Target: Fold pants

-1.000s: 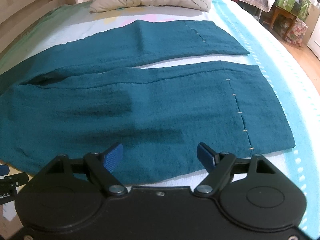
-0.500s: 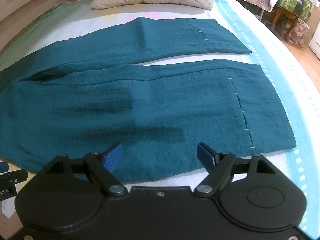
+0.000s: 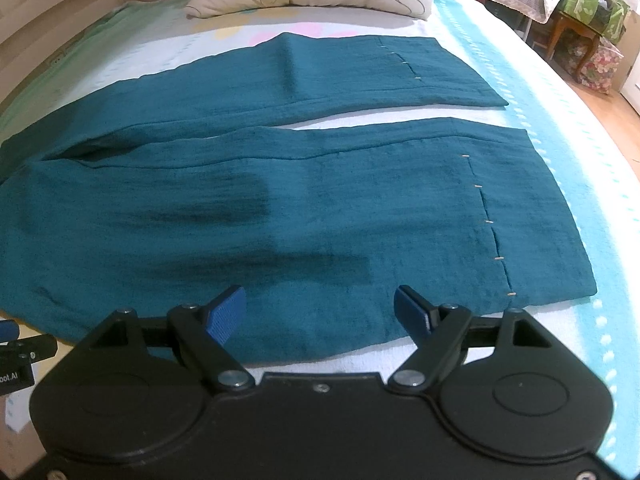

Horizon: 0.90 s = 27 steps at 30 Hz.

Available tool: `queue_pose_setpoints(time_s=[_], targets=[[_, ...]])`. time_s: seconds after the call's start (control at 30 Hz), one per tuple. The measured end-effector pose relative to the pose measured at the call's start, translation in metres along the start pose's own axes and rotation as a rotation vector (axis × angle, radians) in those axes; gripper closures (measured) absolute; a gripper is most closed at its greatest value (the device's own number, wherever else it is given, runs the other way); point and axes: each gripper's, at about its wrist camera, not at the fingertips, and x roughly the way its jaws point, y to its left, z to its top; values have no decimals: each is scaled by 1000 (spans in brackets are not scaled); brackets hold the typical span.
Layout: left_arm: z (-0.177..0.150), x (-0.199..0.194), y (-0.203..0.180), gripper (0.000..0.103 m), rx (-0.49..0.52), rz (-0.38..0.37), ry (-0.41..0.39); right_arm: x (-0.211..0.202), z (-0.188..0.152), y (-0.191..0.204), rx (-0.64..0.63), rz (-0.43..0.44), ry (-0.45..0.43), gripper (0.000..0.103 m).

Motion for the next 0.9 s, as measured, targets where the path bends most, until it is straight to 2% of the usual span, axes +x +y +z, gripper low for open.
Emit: queue_pose_setpoints(time_s=[0.3,0.47,0.63,0.83,0.9], targets=[[9,-2,6,52,-1,6,-13,1,8,-1,-9,-2,-18,25],[27,-1,15,53,22,6,-23,4,25,-4,-75,47,-47,30],[65,2,25,53,35,7,-36,14,64,-6,-244,124,-99,30],[122,6,31,53,52,37,-95,37,133,-4,-445,203,-178,34],[143,10,31,53,48,48,-124,49,157,1,-518,206,-208,34]])
